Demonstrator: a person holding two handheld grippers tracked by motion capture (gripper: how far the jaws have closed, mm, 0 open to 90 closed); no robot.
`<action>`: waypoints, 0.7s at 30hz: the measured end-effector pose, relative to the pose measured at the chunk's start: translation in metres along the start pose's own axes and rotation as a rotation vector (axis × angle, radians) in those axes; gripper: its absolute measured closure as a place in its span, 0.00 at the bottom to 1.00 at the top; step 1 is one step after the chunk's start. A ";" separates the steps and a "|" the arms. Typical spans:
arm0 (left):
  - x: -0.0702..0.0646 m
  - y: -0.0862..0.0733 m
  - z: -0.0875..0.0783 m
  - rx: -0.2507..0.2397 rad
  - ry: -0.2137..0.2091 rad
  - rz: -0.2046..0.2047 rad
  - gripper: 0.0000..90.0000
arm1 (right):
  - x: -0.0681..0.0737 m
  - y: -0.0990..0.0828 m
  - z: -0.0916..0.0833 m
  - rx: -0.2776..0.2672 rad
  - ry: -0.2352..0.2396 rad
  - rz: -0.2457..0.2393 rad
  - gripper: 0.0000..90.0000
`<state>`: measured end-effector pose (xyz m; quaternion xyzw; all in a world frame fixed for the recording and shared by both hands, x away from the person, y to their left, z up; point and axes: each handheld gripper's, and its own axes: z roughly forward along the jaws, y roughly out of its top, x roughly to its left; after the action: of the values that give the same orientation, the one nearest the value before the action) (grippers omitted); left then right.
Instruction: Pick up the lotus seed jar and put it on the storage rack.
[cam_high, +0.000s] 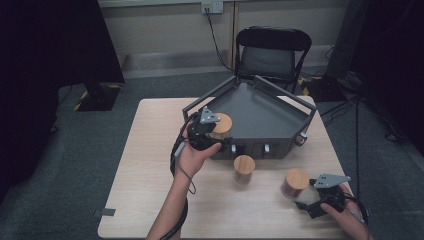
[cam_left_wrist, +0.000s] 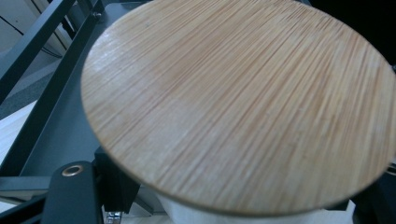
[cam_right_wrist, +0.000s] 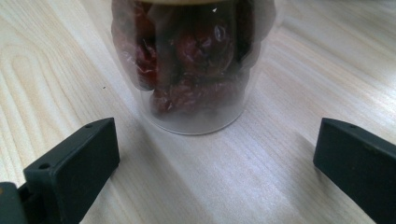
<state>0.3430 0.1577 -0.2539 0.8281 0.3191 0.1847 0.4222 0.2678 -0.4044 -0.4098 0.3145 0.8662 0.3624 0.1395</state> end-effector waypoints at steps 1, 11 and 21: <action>0.000 0.000 0.000 0.000 0.000 0.000 0.29 | 0.000 0.000 0.000 0.000 0.000 0.000 0.00; 0.000 0.008 0.006 -0.005 0.021 -0.004 0.29 | 0.000 0.000 0.000 0.000 0.000 0.000 0.00; 0.003 0.011 0.013 -0.011 0.034 -0.023 0.29 | 0.000 0.000 0.000 0.000 0.000 0.000 0.00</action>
<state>0.3567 0.1475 -0.2517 0.8189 0.3345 0.1956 0.4233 0.2678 -0.4044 -0.4099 0.3144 0.8662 0.3624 0.1395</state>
